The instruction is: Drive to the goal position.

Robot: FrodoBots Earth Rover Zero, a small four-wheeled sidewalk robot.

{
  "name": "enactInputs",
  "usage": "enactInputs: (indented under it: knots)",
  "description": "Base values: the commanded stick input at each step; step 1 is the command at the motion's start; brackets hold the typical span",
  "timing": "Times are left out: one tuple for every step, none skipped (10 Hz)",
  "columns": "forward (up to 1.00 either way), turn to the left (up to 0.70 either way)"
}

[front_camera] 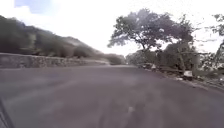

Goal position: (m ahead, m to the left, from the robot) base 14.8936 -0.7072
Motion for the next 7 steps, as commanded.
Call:
enactInputs:
  knots:
    - [1.0,0.0]
    - [1.0,0.0]
    - [1.0,0.0]
    - [1.0,0.0]
    - [1.0,0.0]
    - [1.0,0.0]
    - [1.0,0.0]
